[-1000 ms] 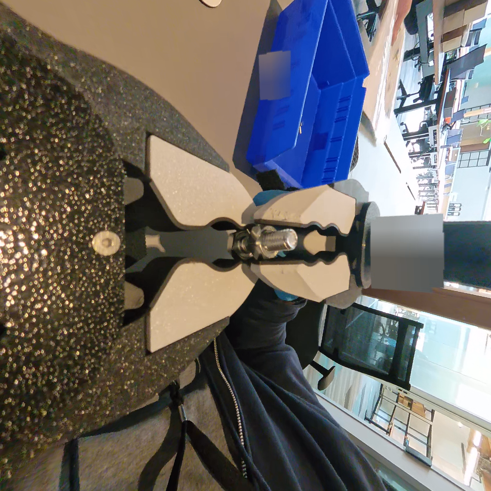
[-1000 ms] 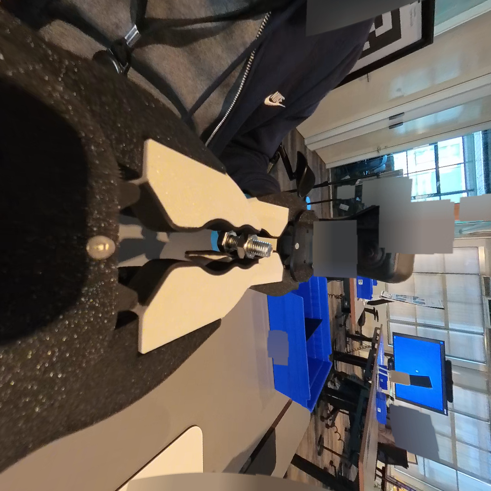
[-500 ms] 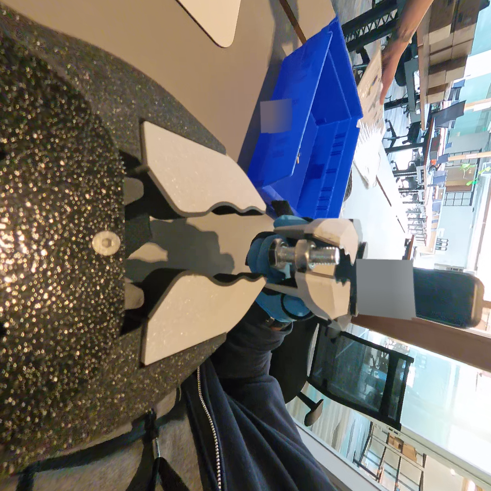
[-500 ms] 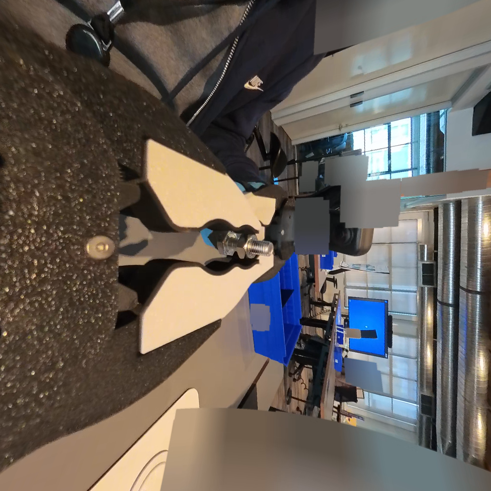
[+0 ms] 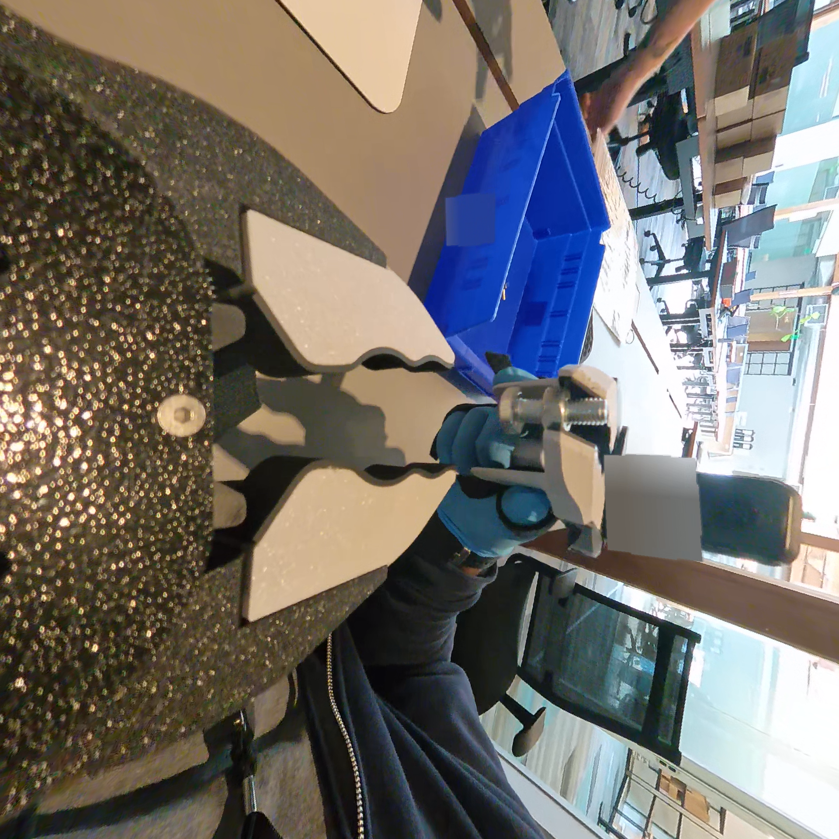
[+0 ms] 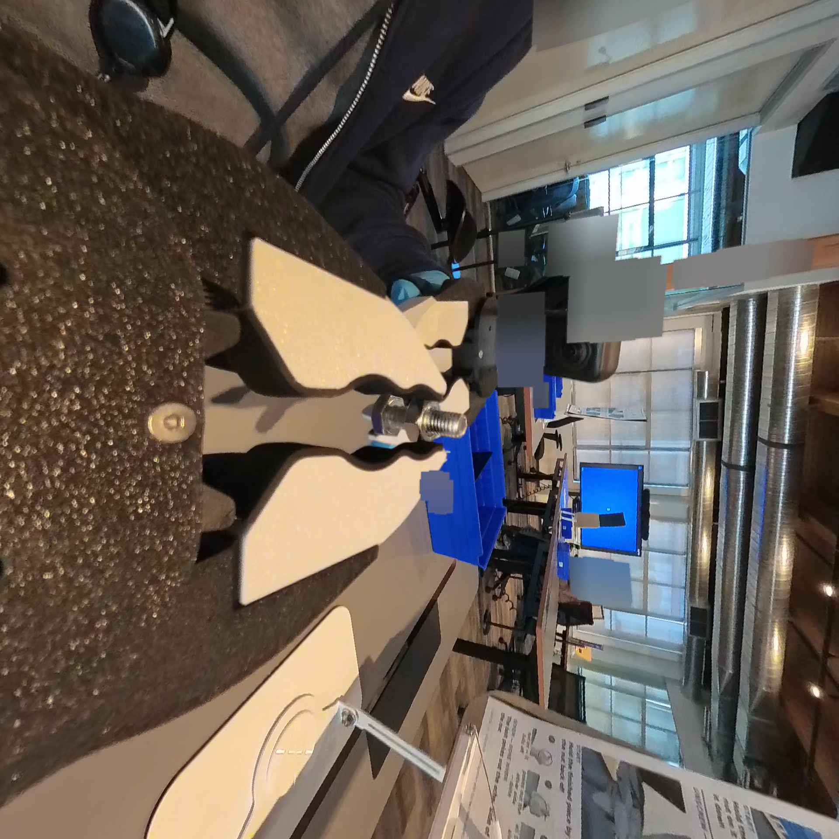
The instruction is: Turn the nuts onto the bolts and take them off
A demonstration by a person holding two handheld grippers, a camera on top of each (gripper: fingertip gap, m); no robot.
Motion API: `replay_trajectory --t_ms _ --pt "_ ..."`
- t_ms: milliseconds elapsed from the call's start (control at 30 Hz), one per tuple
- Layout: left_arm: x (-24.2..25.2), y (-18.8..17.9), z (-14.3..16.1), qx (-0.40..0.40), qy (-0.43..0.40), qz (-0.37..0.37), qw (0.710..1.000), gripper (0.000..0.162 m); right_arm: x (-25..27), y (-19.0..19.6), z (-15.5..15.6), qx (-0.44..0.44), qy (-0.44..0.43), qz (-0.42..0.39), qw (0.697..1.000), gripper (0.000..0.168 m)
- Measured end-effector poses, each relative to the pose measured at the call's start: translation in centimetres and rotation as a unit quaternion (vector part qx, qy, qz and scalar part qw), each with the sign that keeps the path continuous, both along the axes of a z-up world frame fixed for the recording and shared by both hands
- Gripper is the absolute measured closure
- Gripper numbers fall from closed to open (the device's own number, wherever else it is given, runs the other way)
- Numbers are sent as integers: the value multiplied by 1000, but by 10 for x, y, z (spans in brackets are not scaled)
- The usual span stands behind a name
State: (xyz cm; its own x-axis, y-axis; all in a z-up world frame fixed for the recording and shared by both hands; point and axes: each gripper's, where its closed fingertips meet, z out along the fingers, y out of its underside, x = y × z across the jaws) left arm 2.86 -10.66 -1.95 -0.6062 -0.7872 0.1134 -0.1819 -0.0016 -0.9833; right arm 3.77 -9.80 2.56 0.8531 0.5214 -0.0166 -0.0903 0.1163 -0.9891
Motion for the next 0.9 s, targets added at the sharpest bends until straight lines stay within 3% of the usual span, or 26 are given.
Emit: replay_trajectory --t_ms 33,667,900 --pt "0 0 0 0 -1 0 1000 124 3 0 0 1 2 -3 1000 151" --pt "4 12 1 8 -8 34 999 129 37 3 -1 -2 21 -67 998 150" --pt "6 27 16 1 -30 61 998 130 80 4 20 11 -6 -162 987 151"
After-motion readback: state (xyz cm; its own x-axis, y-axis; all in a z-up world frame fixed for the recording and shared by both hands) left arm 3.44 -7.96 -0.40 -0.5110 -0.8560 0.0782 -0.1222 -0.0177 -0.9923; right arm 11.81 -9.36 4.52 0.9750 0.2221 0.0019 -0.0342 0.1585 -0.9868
